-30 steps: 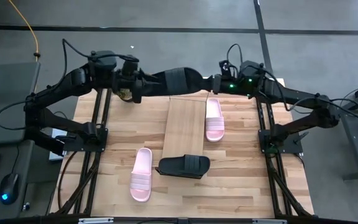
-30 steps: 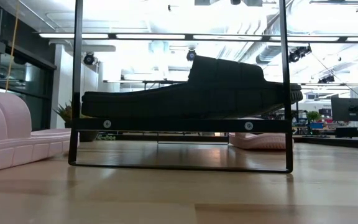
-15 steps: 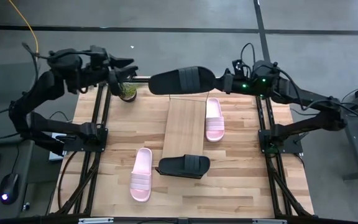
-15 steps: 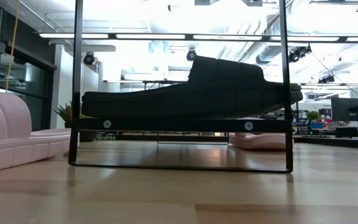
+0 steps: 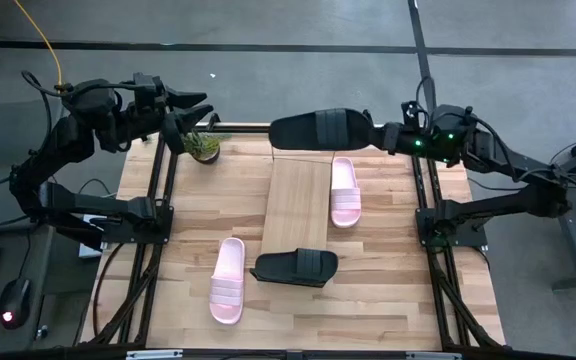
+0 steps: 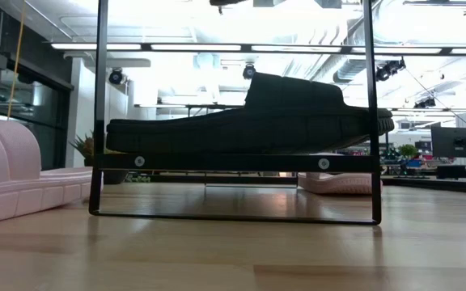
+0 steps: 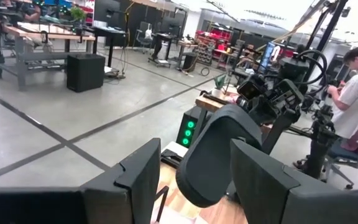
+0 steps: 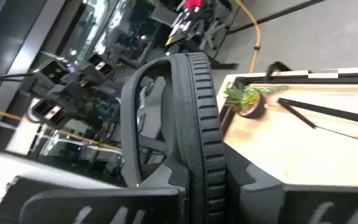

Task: Pick and place slides into the shelf
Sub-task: Put the black slide on the shelf

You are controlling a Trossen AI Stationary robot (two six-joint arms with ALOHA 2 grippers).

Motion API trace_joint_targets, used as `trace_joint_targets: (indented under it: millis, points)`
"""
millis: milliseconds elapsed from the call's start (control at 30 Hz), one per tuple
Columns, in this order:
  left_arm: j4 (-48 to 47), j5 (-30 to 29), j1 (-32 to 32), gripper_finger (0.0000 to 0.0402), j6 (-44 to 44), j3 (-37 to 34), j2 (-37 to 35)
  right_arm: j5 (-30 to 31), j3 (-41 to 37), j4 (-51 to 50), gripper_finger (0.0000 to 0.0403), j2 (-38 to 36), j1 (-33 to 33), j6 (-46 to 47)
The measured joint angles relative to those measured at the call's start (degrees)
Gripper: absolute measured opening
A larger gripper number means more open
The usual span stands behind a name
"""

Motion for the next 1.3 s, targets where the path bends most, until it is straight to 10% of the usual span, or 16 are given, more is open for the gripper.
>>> trace_joint_targets:
  millis: [467, 900, 1300]
  points:
    - [-0.39, -0.02, 0.00, 0.0179, 0.17, 0.02, 2.32, 7.82, -14.34, 5.32, 0.0042, -4.45, 7.64, 9.78]
    - [-0.90, 0.00, -0.01, 0.0179, -0.04, 0.02, 2.94, 15.15, -36.33, 41.75, 0.0043, -4.36, 18.48, 20.28]
    - [-0.83, 0.00, -0.02, 0.0179, -0.08, 0.02, 3.05, 21.34, -37.61, 40.91, 0.0043, -4.36, 25.25, 20.12]
